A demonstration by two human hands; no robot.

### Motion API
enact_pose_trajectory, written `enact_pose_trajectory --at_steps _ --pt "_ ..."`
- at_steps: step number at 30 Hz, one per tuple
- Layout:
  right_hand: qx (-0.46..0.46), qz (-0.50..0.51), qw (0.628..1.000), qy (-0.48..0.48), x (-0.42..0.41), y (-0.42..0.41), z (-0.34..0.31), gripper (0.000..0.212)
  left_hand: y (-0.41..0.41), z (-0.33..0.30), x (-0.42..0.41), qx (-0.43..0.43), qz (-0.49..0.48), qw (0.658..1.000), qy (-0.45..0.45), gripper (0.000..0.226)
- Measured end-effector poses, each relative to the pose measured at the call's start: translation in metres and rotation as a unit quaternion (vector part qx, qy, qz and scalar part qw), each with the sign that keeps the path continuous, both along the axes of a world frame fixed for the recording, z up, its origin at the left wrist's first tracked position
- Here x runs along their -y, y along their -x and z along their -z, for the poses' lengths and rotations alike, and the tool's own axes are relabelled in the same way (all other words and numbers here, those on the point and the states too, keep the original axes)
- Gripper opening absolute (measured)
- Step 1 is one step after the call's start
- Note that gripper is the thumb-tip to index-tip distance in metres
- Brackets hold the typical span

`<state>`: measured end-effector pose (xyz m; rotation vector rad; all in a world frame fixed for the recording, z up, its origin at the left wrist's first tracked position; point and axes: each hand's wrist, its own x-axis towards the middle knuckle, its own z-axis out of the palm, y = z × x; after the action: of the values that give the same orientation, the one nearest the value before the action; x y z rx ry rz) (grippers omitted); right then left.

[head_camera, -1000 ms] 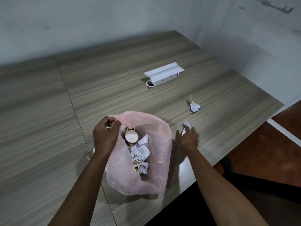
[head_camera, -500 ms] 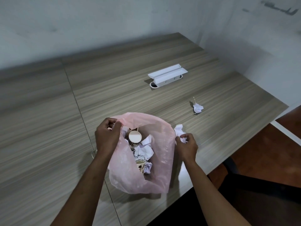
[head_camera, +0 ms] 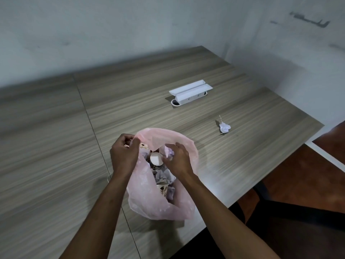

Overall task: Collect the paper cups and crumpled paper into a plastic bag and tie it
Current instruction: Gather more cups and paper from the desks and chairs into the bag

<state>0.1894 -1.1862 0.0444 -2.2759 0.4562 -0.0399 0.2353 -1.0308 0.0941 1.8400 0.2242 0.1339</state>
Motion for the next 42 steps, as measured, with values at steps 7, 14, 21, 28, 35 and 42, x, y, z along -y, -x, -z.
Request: enact_pose_trajectory --at_steps 7,14,21,28,35,42 --pt "-0.077 -0.109 0.986 0.095 0.010 0.000 0.006 0.041 -0.007 0.001 0.004 0.006 0.002 1.000 -0.009 0.006" --pt "0.021 0.000 0.999 0.036 0.042 -0.002 -0.005 0.021 -0.015 0.010 0.019 0.003 0.011 1.000 -0.013 0.004" --pt "0.121 0.243 0.961 0.052 0.097 -0.020 0.001 0.018 -0.033 0.010 0.047 0.000 0.035 0.999 -0.012 0.004" --pt "0.021 0.269 0.961 0.069 0.166 -0.049 0.044 0.039 -0.052 0.007 0.076 0.011 0.064 0.998 -0.012 0.004" --pt "-0.076 0.244 0.963 0.088 0.223 -0.092 0.079 0.057 -0.073 0.025 0.102 0.026 0.089 0.996 -0.006 0.008" --pt "-0.087 0.191 0.973 0.095 0.262 -0.114 0.103 0.062 -0.082 0.032 0.111 0.030 0.092 0.995 0.006 0.006"
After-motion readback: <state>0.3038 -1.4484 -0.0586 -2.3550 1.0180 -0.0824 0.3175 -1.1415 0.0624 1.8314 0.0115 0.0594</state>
